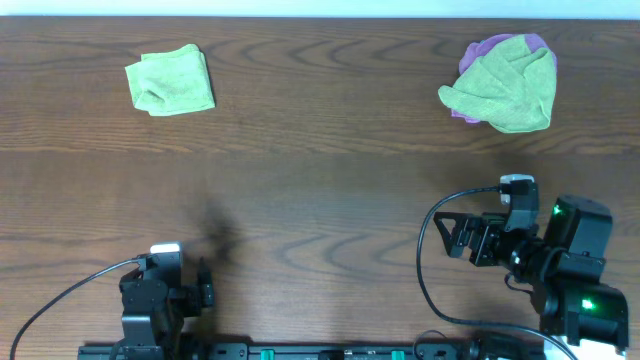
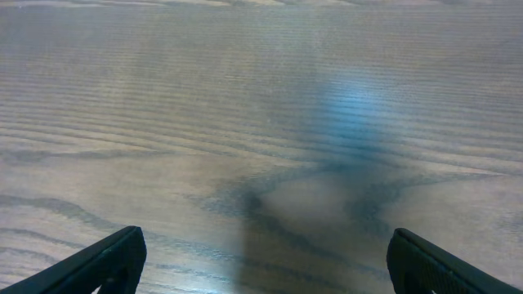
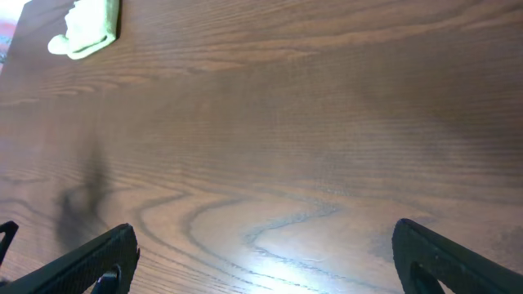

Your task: Fold the cloth

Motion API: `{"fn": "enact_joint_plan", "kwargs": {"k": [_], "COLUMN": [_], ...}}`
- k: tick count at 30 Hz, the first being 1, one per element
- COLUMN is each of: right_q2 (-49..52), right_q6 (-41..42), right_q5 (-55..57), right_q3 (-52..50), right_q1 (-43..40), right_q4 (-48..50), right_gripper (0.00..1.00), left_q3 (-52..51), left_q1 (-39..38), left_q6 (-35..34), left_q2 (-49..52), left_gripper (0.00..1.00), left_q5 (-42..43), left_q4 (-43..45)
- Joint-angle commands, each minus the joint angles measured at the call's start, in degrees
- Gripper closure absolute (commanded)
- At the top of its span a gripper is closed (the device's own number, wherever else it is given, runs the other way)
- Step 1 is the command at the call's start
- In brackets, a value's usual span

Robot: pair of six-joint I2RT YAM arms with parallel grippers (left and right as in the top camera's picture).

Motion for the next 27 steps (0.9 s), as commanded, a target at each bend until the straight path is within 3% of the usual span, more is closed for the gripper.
{"fn": "enact_joint_plan", "kwargs": {"k": [1,14,20,27], "right_q2": [-0.2,-2.89,-10.73,-21.51], "right_q6": [-0.7,-0.94,-2.86,-2.86], "right_q5": [-0.59,-0.07,13.05,22.01], "right_q3": [0.07,0.04,-1.44,-11.15], "right_q1": [-0.68,1.95,8.61,11.8], "right_q4": [-0.04,-0.33,-3.72,-2.62], "right_gripper": [0.01,0.01,0.01,0.01], "left_q3": [-0.44,-0.44,-0.44,-0.44], "left_q1": [-0.24,-0.24,-0.24,-0.24], "left_q6": [0.85,0.85,0.85,0.85], "left_q2": [-0.59,-0.59,-0.59,-0.59], "left_gripper": [0.05,0.05,0.05,0.05], "left_q5": [-1.44,-1.44,-1.44,-1.44], "left_q4": [-3.58,-3.58,-3.58,-3.58]}}
